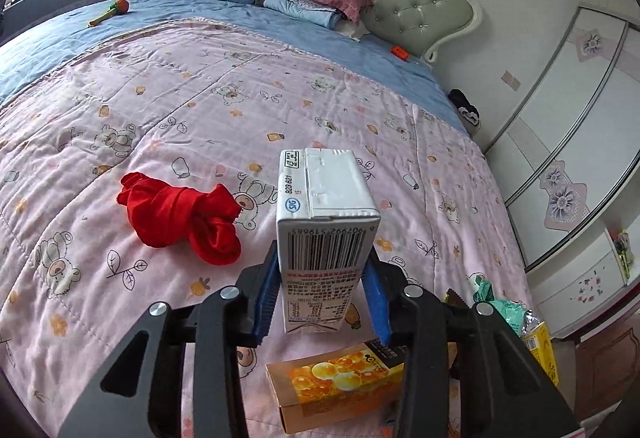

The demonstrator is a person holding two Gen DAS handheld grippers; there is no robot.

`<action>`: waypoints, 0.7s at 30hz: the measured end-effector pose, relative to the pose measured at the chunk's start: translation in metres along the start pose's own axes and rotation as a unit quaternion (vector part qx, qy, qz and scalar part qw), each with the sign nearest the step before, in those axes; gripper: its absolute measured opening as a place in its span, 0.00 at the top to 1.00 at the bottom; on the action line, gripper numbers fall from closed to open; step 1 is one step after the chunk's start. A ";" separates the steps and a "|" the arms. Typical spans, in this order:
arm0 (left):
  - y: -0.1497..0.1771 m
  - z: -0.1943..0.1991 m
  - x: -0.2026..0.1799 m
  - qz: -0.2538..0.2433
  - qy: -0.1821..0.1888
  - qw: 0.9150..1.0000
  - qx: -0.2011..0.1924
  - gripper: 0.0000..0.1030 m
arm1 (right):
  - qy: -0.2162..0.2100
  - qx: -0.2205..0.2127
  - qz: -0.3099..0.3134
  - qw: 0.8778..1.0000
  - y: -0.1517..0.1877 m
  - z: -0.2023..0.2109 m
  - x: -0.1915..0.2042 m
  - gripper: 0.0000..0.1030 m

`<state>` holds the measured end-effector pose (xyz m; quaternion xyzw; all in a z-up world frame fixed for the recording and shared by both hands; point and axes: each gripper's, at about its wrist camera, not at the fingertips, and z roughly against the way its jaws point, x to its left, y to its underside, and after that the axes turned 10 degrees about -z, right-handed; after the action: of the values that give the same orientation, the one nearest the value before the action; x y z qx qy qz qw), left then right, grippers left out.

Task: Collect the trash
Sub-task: 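Grasp the white milk carton with the left tool while the right tool grasps the brown sock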

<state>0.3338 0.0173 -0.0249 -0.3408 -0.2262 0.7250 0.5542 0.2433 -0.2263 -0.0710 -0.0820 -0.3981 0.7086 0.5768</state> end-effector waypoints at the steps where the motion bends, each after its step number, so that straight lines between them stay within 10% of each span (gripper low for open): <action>1: -0.002 0.003 0.001 -0.002 0.003 1.000 -0.004 0.63 | 0.003 0.003 0.000 1.000 -0.001 -0.003 0.003 0.43; 9: -0.008 0.033 0.015 -0.011 0.044 0.999 -0.020 0.63 | 0.023 0.028 -0.017 0.999 -0.016 -0.035 0.011 0.43; 13: -0.005 0.050 0.021 -0.017 0.062 0.998 -0.020 0.63 | 0.015 0.045 -0.027 0.999 -0.013 -0.047 0.006 0.65; 21: 0.020 0.083 0.009 -0.049 0.098 0.994 -0.009 0.63 | -0.003 0.000 -0.040 0.999 0.009 0.007 -0.001 0.74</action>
<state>0.2577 0.0246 0.0143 -0.4035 -0.1940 0.6582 0.6052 0.2327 -0.2309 -0.0731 -0.0637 -0.4031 0.6854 0.6031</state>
